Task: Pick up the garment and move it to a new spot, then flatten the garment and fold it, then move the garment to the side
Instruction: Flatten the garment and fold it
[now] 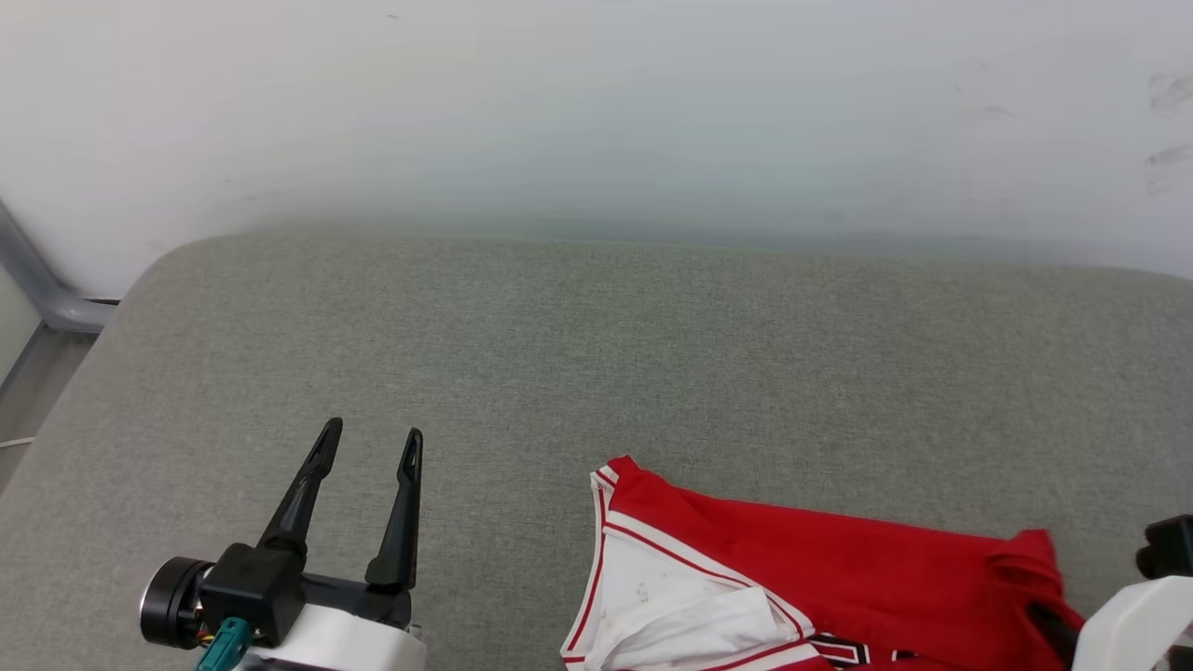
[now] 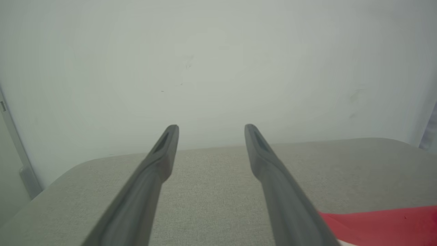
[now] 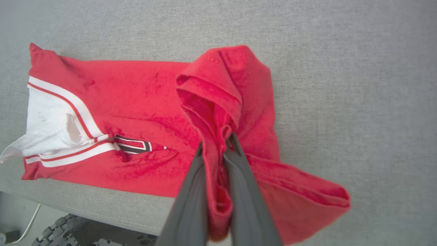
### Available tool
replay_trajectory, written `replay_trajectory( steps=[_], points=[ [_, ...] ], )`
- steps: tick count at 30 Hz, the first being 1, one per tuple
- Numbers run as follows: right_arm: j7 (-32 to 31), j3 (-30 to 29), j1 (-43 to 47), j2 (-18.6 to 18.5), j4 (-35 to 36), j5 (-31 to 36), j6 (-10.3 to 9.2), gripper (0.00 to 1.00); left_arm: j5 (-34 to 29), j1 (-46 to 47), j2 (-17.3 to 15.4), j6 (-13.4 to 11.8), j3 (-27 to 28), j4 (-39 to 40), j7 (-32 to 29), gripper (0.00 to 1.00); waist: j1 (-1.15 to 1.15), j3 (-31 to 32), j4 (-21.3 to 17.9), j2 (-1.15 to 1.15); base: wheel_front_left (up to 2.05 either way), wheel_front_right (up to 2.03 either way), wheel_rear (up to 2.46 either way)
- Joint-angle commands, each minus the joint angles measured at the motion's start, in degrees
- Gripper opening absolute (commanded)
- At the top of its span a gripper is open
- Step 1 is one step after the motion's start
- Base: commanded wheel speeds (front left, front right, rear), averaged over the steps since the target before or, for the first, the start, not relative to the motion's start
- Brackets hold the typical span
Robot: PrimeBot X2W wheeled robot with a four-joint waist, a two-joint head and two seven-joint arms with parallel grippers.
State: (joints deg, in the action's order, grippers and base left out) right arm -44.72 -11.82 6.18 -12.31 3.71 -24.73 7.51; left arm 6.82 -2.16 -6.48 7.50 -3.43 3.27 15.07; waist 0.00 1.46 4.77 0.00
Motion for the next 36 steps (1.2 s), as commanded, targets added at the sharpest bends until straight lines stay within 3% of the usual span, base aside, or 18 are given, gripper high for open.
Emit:
replay_trajectory(
  steps=[1, 8, 13, 17, 26, 36],
  points=[
    [-0.92, 0.5, 1.06, 1.55, 2.11, -0.53, -0.05, 0.0, 0.18, -0.6, 0.23, -0.04, 0.18, 0.21, 0.12, 1.0, 0.0, 0.3, 0.46, 0.0, 0.0, 0.0, 0.0],
    [-4.01, 2.82, 2.33, 7.18, 7.24, -3.07, -0.05, 0.0, 0.25, -0.73, 0.04, -0.04, 0.21, 0.56, 0.12, 1.0, 0.0, 0.62, 1.84, 0.0, 0.0, 0.0, 0.0],
    [-3.33, 4.44, 0.94, 9.44, 7.16, -6.83, -0.04, 0.0, 0.3, -0.77, -0.35, -0.04, 0.13, 0.54, 0.12, 1.0, 0.0, 0.42, 3.05, 0.0, 0.0, 0.0, 0.0],
    [2.1, 7.09, -0.63, 9.56, 2.71, -15.44, -0.04, 0.0, 0.5, -0.96, -0.41, -0.04, 0.5, 0.31, 0.12, 1.0, 0.0, 0.32, 3.82, 0.0, 0.0, 0.0, 0.0],
    [17.44, 20.9, -7.76, 9.49, -11.28, -29.11, -0.04, 0.0, 0.37, -0.24, -1.23, -0.04, -0.5, 0.07, 0.12, 1.0, 0.0, -0.26, 5.79, 0.0, 0.0, 0.0, 0.0],
    [30.12, 29.25, -17.53, 9.48, -29.69, -32.1, -0.03, 0.0, 0.44, 0.74, -1.1, -0.04, -0.77, -0.36, 0.12, 1.0, 0.0, -1.35, 7.81, 0.0, 0.0, 0.0, 0.0]
  ],
)
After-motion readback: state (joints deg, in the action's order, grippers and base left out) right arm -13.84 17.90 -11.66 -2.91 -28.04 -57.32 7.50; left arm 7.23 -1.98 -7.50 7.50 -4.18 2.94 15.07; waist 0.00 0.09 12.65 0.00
